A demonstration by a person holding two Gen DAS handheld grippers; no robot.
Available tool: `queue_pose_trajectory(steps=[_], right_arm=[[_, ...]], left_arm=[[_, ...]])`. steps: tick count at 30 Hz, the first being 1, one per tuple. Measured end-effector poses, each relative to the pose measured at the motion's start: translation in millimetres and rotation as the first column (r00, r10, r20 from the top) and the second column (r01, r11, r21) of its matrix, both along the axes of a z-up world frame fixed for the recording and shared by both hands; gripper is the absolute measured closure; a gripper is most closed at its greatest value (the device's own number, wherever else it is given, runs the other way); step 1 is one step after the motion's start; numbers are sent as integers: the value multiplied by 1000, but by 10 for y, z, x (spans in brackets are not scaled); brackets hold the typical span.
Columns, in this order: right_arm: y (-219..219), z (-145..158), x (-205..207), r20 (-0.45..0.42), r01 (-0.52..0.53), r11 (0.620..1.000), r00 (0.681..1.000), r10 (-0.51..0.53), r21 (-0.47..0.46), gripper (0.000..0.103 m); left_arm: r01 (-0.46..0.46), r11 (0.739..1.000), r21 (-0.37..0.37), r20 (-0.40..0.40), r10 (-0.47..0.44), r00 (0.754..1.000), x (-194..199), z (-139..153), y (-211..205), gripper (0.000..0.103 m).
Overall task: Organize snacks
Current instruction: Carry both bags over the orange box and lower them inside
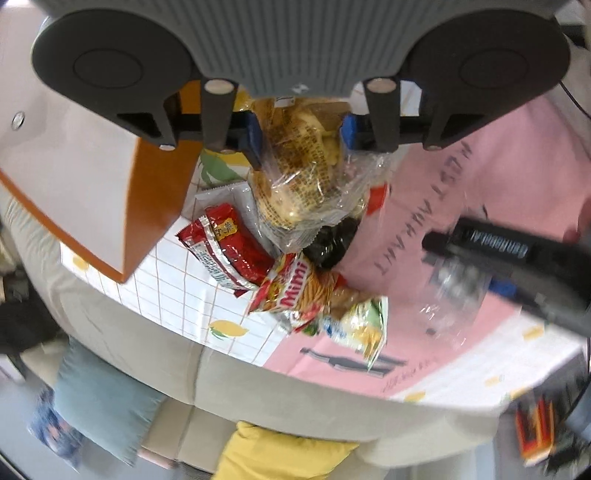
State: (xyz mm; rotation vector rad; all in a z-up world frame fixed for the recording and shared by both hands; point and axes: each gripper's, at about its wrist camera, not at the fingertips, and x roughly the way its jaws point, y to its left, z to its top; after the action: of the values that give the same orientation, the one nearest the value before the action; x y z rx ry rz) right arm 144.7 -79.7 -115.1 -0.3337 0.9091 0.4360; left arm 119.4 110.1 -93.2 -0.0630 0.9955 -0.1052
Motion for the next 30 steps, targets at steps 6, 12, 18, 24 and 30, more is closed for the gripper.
queue_pose_trajectory(steps=[6, 12, 18, 24, 30], right_arm=[[-309, 310, -52, -75, 103, 964, 993, -88, 243, 68], [-597, 685, -204, -85, 142, 895, 990, -116, 423, 70], [-1095, 1021, -306, -63, 205, 846, 978, -201, 492, 70], [-1751, 1135, -266, -114, 345, 798, 936, -334, 494, 70], [-2429, 1105, -74, -204, 465, 733, 883, -422, 496, 70]], left_arm=[[-8, 996, -84, 0, 8, 1000, -194, 311, -114, 34], [44, 992, -117, 23, -42, 999, -282, 641, -369, 34], [180, 978, -106, 69, -174, 982, -179, 970, -851, 34], [343, 929, -140, 77, -335, 939, 143, 1073, -1550, 34], [448, 883, -138, -1, -452, 892, 572, 843, -2215, 34]])
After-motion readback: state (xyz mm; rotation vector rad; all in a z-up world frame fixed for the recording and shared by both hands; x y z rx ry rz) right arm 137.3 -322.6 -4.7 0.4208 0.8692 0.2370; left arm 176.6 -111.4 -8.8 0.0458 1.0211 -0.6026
